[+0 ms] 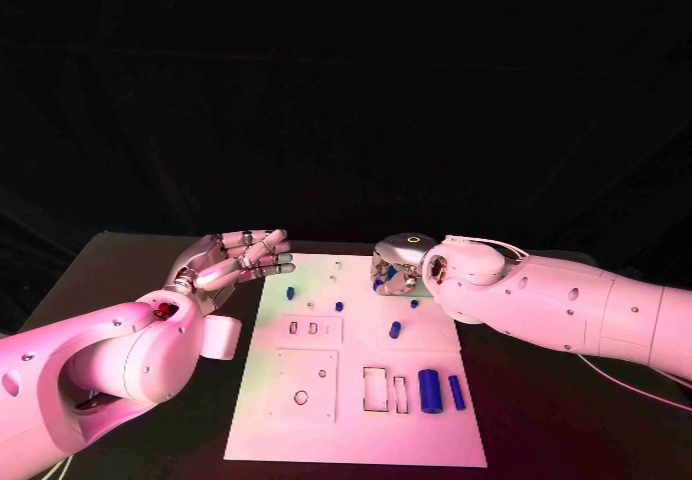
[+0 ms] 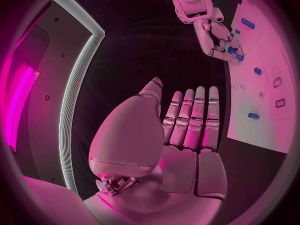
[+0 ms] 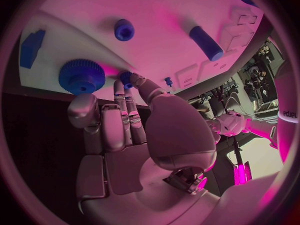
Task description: Assemble the parts on the task board
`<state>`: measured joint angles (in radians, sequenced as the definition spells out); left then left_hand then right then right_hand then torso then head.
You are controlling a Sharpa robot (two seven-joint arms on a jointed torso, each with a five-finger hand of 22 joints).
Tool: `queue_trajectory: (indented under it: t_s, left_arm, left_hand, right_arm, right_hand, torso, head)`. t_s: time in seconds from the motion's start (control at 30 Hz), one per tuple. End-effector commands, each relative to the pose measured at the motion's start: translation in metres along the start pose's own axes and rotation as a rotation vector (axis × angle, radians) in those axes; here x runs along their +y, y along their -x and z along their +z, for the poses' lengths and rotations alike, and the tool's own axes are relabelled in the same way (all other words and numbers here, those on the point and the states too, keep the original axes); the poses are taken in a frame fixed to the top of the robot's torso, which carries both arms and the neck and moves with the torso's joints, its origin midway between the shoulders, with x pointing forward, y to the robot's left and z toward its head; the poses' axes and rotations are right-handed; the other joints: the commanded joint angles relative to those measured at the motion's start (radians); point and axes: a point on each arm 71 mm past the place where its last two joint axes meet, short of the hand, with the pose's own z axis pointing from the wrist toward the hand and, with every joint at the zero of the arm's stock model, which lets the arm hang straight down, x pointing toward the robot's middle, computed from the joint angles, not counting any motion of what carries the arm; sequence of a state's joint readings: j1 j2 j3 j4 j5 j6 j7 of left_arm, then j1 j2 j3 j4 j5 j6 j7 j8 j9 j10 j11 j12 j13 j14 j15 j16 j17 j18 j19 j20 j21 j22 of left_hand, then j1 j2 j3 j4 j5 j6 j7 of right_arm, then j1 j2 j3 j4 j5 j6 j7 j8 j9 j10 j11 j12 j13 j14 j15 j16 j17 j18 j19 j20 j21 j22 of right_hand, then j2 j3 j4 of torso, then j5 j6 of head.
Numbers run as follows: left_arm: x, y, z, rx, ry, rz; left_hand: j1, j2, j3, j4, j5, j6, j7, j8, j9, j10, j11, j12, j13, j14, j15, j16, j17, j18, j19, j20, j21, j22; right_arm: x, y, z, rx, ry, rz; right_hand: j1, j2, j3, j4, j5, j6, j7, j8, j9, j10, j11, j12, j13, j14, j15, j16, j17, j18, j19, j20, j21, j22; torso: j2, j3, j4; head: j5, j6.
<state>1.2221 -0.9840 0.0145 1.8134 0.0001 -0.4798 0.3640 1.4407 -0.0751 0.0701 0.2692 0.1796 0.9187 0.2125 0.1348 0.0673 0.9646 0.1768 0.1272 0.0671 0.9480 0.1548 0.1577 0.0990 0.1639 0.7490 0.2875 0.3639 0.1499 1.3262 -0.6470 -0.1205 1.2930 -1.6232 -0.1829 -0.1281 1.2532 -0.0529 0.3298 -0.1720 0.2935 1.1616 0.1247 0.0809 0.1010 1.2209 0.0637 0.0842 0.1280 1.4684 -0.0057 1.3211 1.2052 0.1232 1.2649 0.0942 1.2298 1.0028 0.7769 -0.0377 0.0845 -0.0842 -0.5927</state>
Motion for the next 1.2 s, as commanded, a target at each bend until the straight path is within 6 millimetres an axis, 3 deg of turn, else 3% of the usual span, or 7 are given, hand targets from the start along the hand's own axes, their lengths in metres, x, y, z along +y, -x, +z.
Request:
queue_trajectory:
  t_s: [0.03, 0.37, 0.57, 0.67, 0.8, 0.97, 1.2]
  left_arm:
    - [-0.002, -0.002, -0.001, 0.024, -0.005, -0.012]
    - [-0.003, -0.001, -0.001, 0.021, -0.006, -0.013]
    - [-0.003, 0.000, 0.000, 0.017, -0.006, -0.015]
    - [-0.003, 0.000, 0.000, 0.016, -0.005, -0.017]
    - [-0.003, -0.001, 0.000, 0.019, -0.003, -0.026]
    - [-0.004, 0.000, 0.000, 0.017, -0.002, -0.029]
    - [-0.004, 0.000, 0.001, 0.018, -0.001, -0.031]
  left_hand:
    - [0.010, 0.001, -0.003, -0.001, -0.004, -0.003, 0.007, -0.004, -0.001, -0.001, 0.006, -0.006, -0.001, -0.007, 0.002, -0.006, -0.002, 0.016, 0.006, 0.000, 0.005, 0.000]
    - [0.011, 0.003, -0.002, -0.001, -0.004, -0.003, 0.008, -0.005, -0.001, -0.001, 0.007, -0.008, -0.001, -0.005, 0.002, -0.007, -0.001, 0.016, 0.007, -0.001, 0.006, 0.000]
    - [0.012, 0.004, -0.002, -0.001, -0.004, -0.004, 0.008, -0.006, -0.001, -0.002, 0.007, -0.008, -0.002, -0.006, 0.002, -0.008, -0.001, 0.016, 0.007, -0.001, 0.006, 0.000]
    - [0.012, 0.004, -0.002, -0.001, -0.004, -0.004, 0.008, -0.006, -0.001, -0.002, 0.007, -0.008, -0.002, -0.006, 0.002, -0.008, -0.001, 0.016, 0.007, -0.001, 0.006, 0.000]
    - [0.013, 0.005, -0.001, -0.002, -0.004, -0.004, 0.008, -0.007, -0.001, -0.002, 0.007, -0.010, -0.002, -0.006, 0.002, -0.010, -0.001, 0.016, 0.007, 0.000, 0.006, 0.000]
    - [0.013, 0.006, -0.001, -0.002, -0.004, -0.004, 0.009, -0.007, -0.001, -0.003, 0.007, -0.010, -0.002, -0.006, 0.002, -0.010, -0.001, 0.016, 0.007, 0.000, 0.006, 0.000]
    - [0.013, 0.006, -0.001, -0.002, -0.004, -0.004, 0.009, -0.007, -0.001, -0.003, 0.007, -0.010, -0.002, -0.006, 0.002, -0.010, -0.001, 0.016, 0.007, 0.000, 0.006, 0.000]
  right_arm:
    - [0.000, -0.007, 0.000, 0.043, 0.004, -0.008]
    - [0.002, -0.004, 0.000, -0.002, 0.007, 0.010]
    - [0.005, 0.006, -0.003, -0.116, 0.017, 0.044]
    - [0.007, 0.010, -0.003, -0.162, 0.017, 0.053]
    - [0.010, 0.015, 0.003, -0.202, 0.016, 0.059]
    - [0.017, 0.019, 0.010, -0.243, 0.020, 0.064]
    - [0.025, 0.021, 0.021, -0.264, 0.024, 0.068]
  right_hand:
    - [0.020, 0.006, 0.015, -0.001, -0.013, 0.009, -0.001, 0.007, 0.003, 0.011, -0.001, 0.003, 0.002, 0.042, -0.009, 0.008, 0.002, -0.017, 0.010, -0.001, 0.010, 0.013]
    - [0.031, 0.010, 0.043, 0.002, -0.027, 0.024, -0.003, 0.011, 0.011, 0.025, -0.004, 0.002, 0.003, 0.041, -0.011, 0.017, 0.007, -0.020, 0.013, -0.003, 0.027, 0.039]
    - [0.037, 0.004, 0.057, 0.002, -0.020, 0.030, -0.002, 0.012, 0.016, 0.032, -0.005, 0.001, 0.003, 0.041, -0.012, 0.022, 0.012, -0.033, 0.048, -0.004, 0.072, 0.110]
    - [0.035, 0.001, 0.062, 0.005, -0.024, 0.033, -0.004, 0.013, 0.019, 0.040, -0.008, 0.003, 0.006, 0.039, -0.014, 0.019, 0.005, -0.040, 0.070, -0.005, 0.098, 0.152]
    - [0.034, -0.002, 0.064, 0.008, -0.027, 0.035, -0.005, 0.013, 0.022, 0.045, -0.009, 0.004, 0.007, 0.038, -0.014, 0.020, 0.004, -0.042, 0.077, -0.006, 0.109, 0.168]
    - [0.034, -0.004, 0.066, 0.009, -0.028, 0.033, -0.005, 0.012, 0.022, 0.045, -0.009, 0.003, 0.008, 0.038, -0.014, 0.019, 0.003, -0.042, 0.076, -0.006, 0.109, 0.167]
    - [0.033, -0.006, 0.068, 0.010, -0.029, 0.031, -0.004, 0.010, 0.023, 0.042, -0.008, 0.000, 0.007, 0.038, -0.014, 0.021, 0.005, -0.043, 0.077, -0.006, 0.112, 0.172]
  torso:
    - [0.001, -0.0005, -0.0005]
    - [-0.001, -0.0019, -0.0008]
    - [-0.001, -0.0011, 0.0045]
    - [-0.001, -0.0020, 0.0043]
    - [0.002, -0.0026, 0.0018]
    - [0.000, -0.0008, 0.0039]
    - [0.002, -0.0019, 0.0048]
  head:
    - [-0.002, 0.000]
    - [-0.002, 0.000]
    - [-0.003, 0.004]
    - [-0.002, 0.008]
    - [0.004, 0.014]
    - [0.002, 0.010]
    - [0.002, 0.009]
